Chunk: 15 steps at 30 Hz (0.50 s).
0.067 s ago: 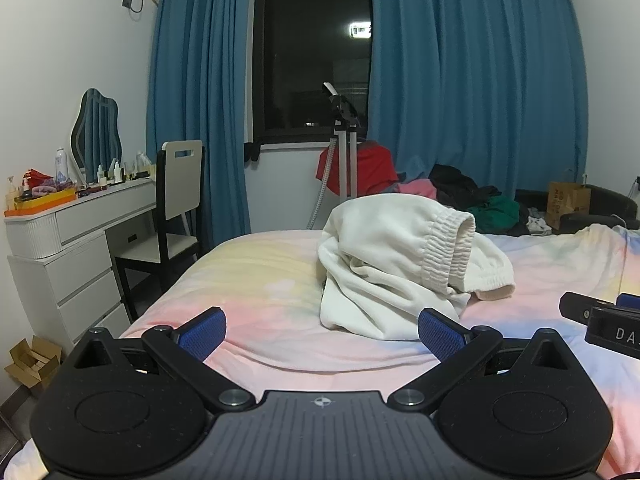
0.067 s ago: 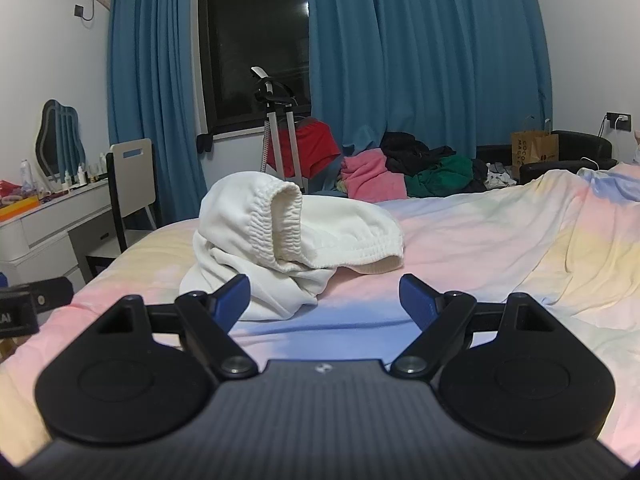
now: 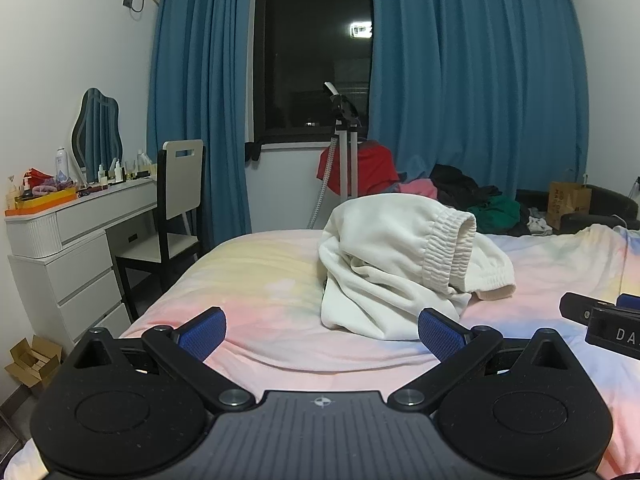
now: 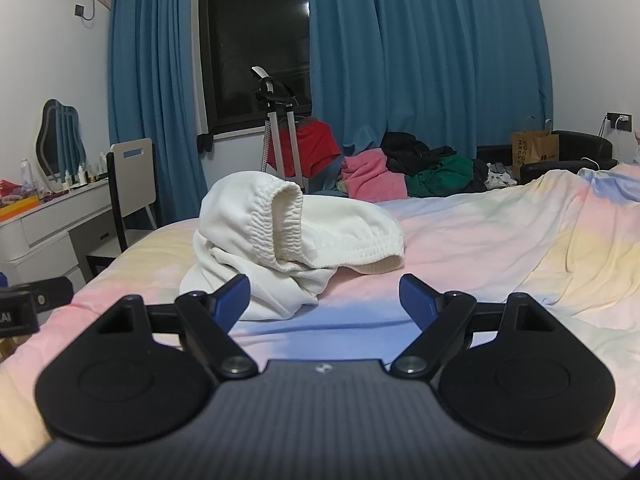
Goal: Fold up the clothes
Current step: 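Move both grippers toward the white pants on the bedspread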
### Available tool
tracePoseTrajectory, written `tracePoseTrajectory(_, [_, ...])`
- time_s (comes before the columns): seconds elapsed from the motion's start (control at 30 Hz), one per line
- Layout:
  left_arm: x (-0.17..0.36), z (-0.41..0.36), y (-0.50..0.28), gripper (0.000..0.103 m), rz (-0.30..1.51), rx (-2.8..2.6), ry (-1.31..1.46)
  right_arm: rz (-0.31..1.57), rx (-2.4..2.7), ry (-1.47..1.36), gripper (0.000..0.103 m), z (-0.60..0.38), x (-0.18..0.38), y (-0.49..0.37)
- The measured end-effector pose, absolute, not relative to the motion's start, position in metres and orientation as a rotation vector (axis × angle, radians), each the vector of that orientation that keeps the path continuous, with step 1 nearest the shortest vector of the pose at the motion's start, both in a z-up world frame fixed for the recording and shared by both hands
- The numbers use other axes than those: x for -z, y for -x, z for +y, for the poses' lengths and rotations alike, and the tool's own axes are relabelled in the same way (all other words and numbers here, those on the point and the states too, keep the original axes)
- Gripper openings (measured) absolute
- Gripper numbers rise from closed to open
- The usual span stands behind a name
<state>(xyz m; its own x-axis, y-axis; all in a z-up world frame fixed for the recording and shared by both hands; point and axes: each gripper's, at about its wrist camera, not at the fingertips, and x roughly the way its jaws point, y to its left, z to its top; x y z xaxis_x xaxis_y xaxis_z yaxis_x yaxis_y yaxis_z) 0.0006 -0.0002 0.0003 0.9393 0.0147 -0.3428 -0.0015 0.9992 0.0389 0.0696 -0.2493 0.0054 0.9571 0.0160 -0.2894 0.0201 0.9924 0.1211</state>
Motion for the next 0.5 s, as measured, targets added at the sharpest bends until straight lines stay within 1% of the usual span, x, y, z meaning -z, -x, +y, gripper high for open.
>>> tracePoseTrajectory(0.5, [-0.0017,0.0016,0.0008,0.103,0.335,-0.014,-0.049,0.282,-0.02,-0.138,0.083,-0.2501,-0.0037,-0.0683])
